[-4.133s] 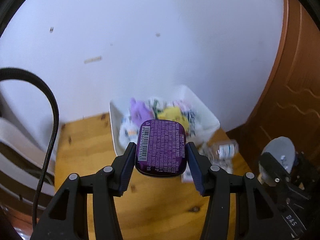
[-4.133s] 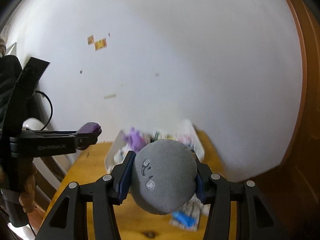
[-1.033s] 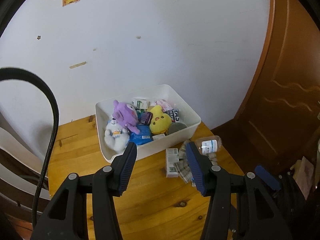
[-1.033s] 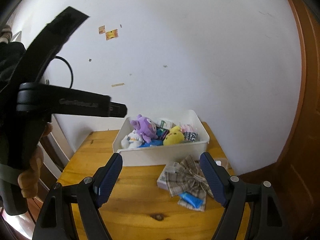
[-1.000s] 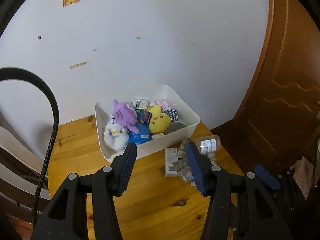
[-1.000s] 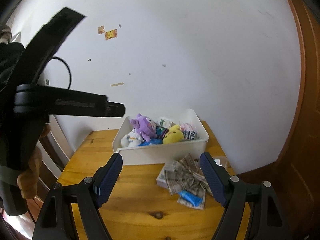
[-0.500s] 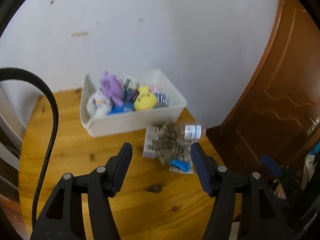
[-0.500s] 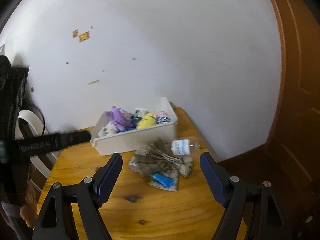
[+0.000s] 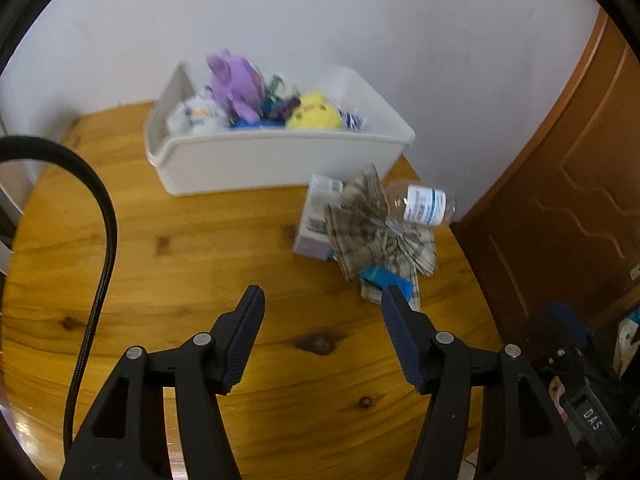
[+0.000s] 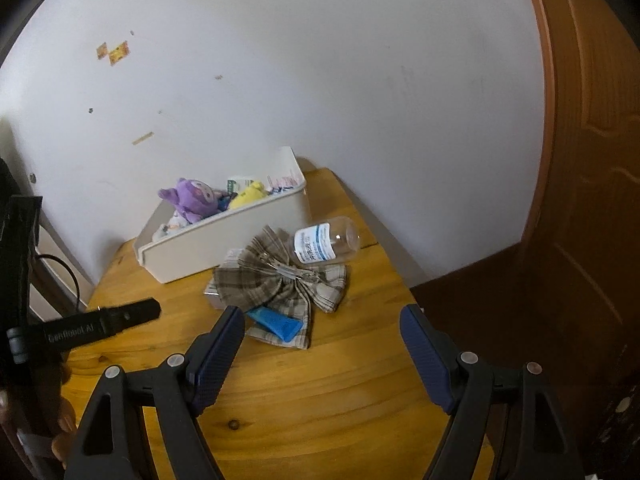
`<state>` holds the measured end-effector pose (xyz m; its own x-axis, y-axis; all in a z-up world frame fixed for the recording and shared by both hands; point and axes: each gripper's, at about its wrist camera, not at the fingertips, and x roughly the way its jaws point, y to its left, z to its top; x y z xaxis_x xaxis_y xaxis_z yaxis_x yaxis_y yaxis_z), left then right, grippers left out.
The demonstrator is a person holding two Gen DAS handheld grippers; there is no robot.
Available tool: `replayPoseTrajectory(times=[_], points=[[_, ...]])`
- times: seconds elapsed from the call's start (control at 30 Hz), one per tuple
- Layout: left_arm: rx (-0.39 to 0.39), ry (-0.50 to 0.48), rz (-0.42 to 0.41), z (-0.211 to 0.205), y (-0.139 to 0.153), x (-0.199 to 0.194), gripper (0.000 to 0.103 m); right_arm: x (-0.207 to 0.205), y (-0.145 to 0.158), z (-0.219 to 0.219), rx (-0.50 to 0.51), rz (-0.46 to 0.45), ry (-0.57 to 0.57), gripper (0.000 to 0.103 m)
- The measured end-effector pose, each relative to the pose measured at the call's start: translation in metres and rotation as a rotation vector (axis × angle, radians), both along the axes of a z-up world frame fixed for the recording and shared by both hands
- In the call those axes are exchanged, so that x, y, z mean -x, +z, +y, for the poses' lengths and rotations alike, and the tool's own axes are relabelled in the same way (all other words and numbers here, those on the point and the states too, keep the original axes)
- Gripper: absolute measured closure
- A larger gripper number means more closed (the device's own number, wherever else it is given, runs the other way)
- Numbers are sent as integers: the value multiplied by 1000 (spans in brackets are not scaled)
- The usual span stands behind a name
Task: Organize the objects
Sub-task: 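Withdraw both tools and move toward the plaid cloth and water bottle, then grasp the white medicine box with the left tool while the right tool grasps the clear water bottle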
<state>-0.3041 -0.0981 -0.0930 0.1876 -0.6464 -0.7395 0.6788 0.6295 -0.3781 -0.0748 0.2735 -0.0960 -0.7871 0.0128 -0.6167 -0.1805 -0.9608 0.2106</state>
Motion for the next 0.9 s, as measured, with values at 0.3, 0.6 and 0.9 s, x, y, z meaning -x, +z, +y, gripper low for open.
replayPoseTrajectory(times=[0.3,0.6,0.9], points=[[-38,-5,58,-34,-21,-16,38,49,-16,16,-12,-47,20,22],[-58,35,56,-61,-18,-59,38,114,-13,14,-127,-55,95,22],[-147,34,36,-94,-28,-85,40,171,-16,-6,-517,-101,326,23]])
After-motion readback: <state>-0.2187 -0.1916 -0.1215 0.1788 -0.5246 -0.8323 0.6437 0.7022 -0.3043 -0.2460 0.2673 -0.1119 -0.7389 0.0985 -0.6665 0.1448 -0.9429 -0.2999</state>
